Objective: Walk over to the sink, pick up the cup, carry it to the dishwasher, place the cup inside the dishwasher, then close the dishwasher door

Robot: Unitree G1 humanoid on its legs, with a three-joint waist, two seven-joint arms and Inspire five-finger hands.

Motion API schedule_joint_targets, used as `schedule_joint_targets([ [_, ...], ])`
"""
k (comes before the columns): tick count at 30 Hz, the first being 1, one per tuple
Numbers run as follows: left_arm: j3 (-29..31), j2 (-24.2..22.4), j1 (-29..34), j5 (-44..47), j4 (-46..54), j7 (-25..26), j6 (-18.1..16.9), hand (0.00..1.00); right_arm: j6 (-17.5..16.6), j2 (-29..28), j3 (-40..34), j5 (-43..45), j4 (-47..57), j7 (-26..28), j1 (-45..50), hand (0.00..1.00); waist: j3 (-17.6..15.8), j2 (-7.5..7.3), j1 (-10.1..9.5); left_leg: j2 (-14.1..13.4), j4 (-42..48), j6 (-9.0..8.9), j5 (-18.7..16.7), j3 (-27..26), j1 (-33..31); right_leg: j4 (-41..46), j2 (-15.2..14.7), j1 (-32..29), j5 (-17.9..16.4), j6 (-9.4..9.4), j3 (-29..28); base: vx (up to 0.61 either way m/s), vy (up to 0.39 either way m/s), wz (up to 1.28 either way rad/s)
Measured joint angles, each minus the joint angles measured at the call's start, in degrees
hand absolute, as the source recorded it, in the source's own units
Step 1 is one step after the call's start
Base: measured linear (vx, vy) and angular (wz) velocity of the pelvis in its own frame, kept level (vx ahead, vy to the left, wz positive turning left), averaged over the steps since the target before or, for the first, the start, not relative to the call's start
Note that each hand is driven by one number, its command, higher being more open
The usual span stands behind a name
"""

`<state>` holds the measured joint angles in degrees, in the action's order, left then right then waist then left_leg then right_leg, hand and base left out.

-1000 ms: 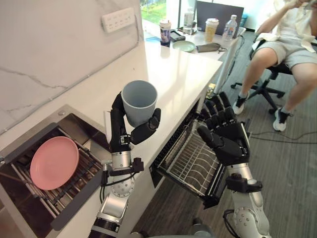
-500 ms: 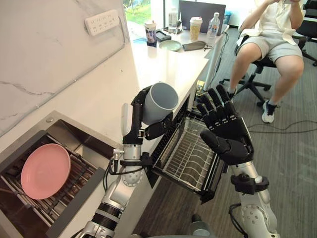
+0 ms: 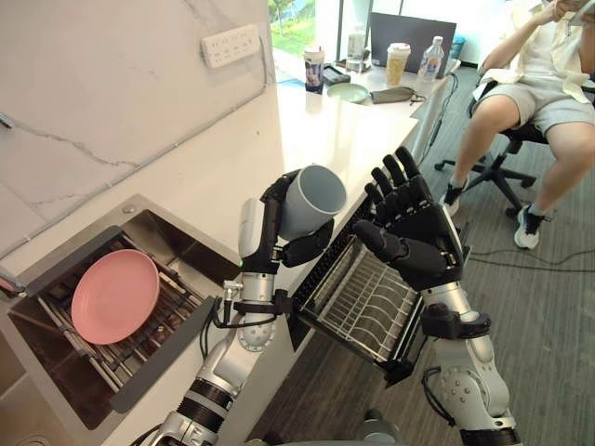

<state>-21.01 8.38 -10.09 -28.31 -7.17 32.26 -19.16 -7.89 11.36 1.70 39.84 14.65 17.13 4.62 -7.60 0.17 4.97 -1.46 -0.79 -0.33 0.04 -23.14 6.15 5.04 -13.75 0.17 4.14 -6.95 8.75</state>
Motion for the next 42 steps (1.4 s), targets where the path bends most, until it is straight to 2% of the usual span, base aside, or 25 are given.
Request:
schedule_joint_targets([
  [4, -1.0, -0.6, 0.0, 0.1, 0.0, -0.4, 0.1, 0.0, 1.5, 0.3, 2.0, -1.7, -0.5, -0.9, -0.6, 1.0, 0.5, 0.02, -0.12, 0.7, -4.3, -0.05, 2.7, 0.5, 1.5, -0.2, 0.1, 0.0, -0.4, -0.46, 0.8, -0.03, -0.006, 0.03],
  [8, -2.0, -0.6, 0.0, 0.1, 0.0, -1.3, 0.8, 0.0, 3.0, 1.1, 4.6, -1.8, -2.4, -0.6, -2.4, 1.0, 0.6, -0.01, -0.62, 0.9, -4.4, -0.54, 3.5, 0.6, 1.6, -0.3, 0.1, 0.1, -1.1, -1.2, 1.0, -0.02, -0.005, 0.0],
  [18, -2.5, -0.8, 0.0, 0.1, 0.0, -1.4, 1.3, 0.0, 5.3, 1.2, 8.6, -5.4, -7.6, -3.3, -4.0, 1.0, 1.3, -0.33, -1.06, 0.5, -4.5, -0.72, 4.4, 1.8, 1.7, -0.2, 0.3, 0.6, -1.7, -0.46, 2.3, -0.02, -0.008, 0.06],
  [19, -3.1, -0.8, 0.0, 0.1, 0.0, -1.3, 1.3, 0.0, 5.3, 1.1, 9.0, -5.8, -7.7, -4.0, -4.0, 0.0, 1.3, -0.42, -1.2, 0.5, -4.5, -0.67, 4.4, 1.9, 1.7, -0.2, 0.3, 0.6, -1.7, -0.46, 2.4, 0.0, 0.0, 0.0],
  [25, -4.5, -0.8, 0.0, 0.2, 0.1, -1.3, 1.2, 0.0, 5.1, 0.4, 9.8, -6.3, -10.4, -8.3, -6.8, 0.0, 1.8, -1.07, -1.22, 0.5, -4.2, -0.34, 4.7, 2.0, 1.7, -0.2, 0.3, 0.7, -1.7, -0.57, 2.5, 0.0, 0.0, 0.0],
  [32, -4.4, -1.5, -0.6, 0.3, 0.6, -1.0, 1.6, 0.0, -0.1, -0.4, 12.7, -7.3, -12.4, -13.5, -7.2, 0.0, 2.1, -1.08, -2.06, 0.5, -4.2, -0.33, 4.8, 2.2, 1.7, -0.2, 0.3, 0.8, -1.7, -0.47, 2.7, 0.0, 0.0, 0.0],
  [37, -4.3, -2.9, -1.5, 0.3, 0.8, -0.1, 1.5, 0.0, -4.3, -2.8, 14.0, -5.7, -13.8, -14.7, -7.5, 0.0, 2.2, -1.07, -2.51, 0.6, -4.2, -0.32, 4.9, 2.5, 1.7, -0.2, 0.2, 0.9, -1.7, -0.45, 3.0, 0.0, 0.001, 0.01],
  [42, -4.3, -2.9, -1.7, 0.3, 0.8, 0.2, 1.1, 0.0, -6.4, -3.3, 14.8, -4.8, -14.6, -14.8, -7.5, 0.0, 2.2, -1.07, -2.53, 0.6, -4.2, -0.33, 4.9, 2.9, 1.6, -0.2, 0.1, 1.1, -1.8, -0.41, 3.4, 0.01, 0.001, 0.04],
])
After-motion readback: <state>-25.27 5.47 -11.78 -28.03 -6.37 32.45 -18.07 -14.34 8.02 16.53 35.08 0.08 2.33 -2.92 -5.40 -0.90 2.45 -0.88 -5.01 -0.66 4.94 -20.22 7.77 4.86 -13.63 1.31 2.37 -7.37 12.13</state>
